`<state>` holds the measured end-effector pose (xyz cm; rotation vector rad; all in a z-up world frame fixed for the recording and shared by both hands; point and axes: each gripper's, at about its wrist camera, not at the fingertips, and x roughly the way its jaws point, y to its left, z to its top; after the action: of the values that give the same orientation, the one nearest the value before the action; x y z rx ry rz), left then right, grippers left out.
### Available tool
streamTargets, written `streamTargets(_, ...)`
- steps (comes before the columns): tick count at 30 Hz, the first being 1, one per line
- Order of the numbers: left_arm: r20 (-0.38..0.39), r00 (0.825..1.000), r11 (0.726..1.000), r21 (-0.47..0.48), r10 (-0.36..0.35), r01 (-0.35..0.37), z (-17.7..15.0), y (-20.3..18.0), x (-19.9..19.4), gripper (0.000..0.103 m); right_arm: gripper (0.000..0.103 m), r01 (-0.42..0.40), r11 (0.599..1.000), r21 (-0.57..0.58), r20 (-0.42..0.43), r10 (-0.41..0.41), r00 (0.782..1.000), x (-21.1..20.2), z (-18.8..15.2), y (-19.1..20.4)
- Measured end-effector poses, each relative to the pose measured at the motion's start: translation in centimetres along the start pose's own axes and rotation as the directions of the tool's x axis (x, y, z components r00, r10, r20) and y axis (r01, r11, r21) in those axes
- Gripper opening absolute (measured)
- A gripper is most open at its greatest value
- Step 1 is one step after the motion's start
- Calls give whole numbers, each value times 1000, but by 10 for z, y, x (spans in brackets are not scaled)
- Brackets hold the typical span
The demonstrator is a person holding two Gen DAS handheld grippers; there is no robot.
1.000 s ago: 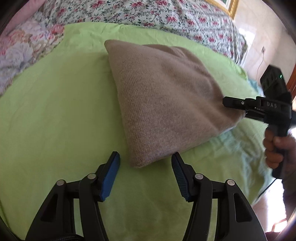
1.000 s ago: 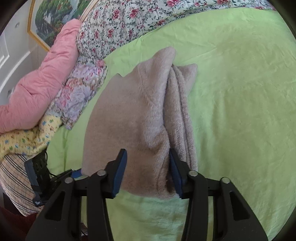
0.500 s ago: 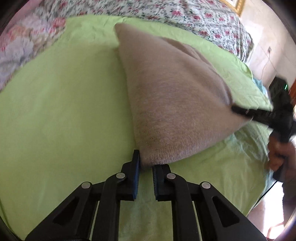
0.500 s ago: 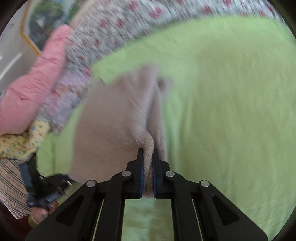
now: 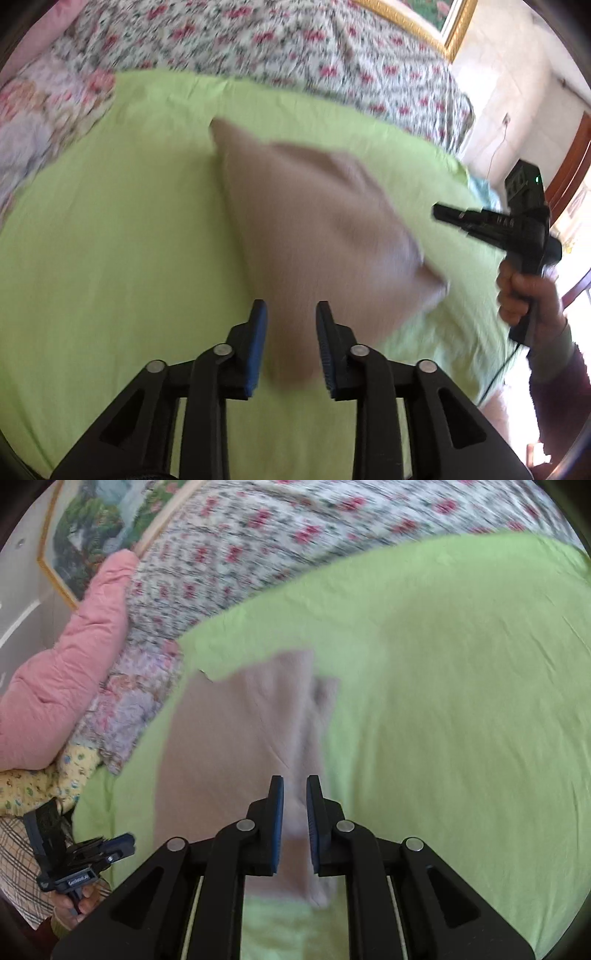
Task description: Fold small clothes
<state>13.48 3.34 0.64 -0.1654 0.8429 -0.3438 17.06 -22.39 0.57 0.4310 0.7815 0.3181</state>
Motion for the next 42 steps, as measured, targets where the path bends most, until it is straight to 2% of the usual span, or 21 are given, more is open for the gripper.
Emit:
streamTargets(2,32,999,999,-4,-32,33,27,-2,13,29,19,-23,999,-28,2,23,1000,16,16,12)
streamTargets(4,50,996,997,-21,-75,76,53,-1,30,29,29,-58,998,-37,-15,57,998,40,34,19)
streamTargets(6,41,993,992,-48,-112,114,75,4,56,29,33,-101,994,-36,-70,99,993,64,47,22)
streamTargets(9,0,997,994,-75,-77,77,94,18,93,28,33,-94,994,-53,-126,87,988,99,57,18)
streamTargets(11,-53,997,993,-114,-50,44,100,34,121,16,33,-48,998,-37,-137,42,990,118,61,4)
streamTargets(13,-58,995,988,-133,-85,76,99,46,136,7,28,-24,999,-21,-143,21,989,135,64,-12)
streamTargets(16,-45,990,975,-188,-131,120,102,63,142,1,13,-48,999,18,-119,49,992,143,65,-29)
streamTargets(18,-28,990,973,-192,-137,129,100,64,138,1,0,-26,999,30,-111,29,993,141,65,-35)
streamTargets(20,-16,994,980,-169,-110,106,95,58,128,1,0,-60,996,59,-91,65,994,130,61,-37)
streamTargets(25,37,996,987,-136,-82,86,72,35,89,8,5,-17,1000,6,-55,17,998,88,46,-24)
streamTargets(29,49,993,986,-122,-110,115,48,21,62,9,6,-21,1000,-21,-40,21,999,60,31,-13)
streamTargets(33,27,989,983,-111,-145,147,19,7,51,9,7,-47,999,-2,-42,46,998,40,6,-12)
streamTargets(35,-4,993,988,-96,-122,121,6,3,57,9,7,-60,998,1,-66,60,996,43,-2,-11)
streamTargets(37,-37,993,988,-109,-116,112,-6,8,66,8,7,-8,1000,-8,-96,7,995,51,-11,-16)
streamTargets(38,-44,992,987,-116,-116,110,-9,12,69,8,7,49,999,6,-108,-48,993,56,-15,-23)
streamTargets(39,-51,991,985,-129,-122,114,-14,15,71,8,22,66,998,19,-108,-63,992,56,-18,-28)
streamTargets(40,-51,990,983,-140,-129,121,-16,18,70,8,42,84,995,52,-102,-79,992,56,-22,-38)
streamTargets(41,-46,990,981,-149,-136,127,-18,19,67,8,48,90,993,78,-99,-82,992,53,-24,-44)
streamTargets(42,-39,990,981,-146,-133,126,-20,18,60,9,48,81,992,99,-92,-72,993,48,-27,-48)
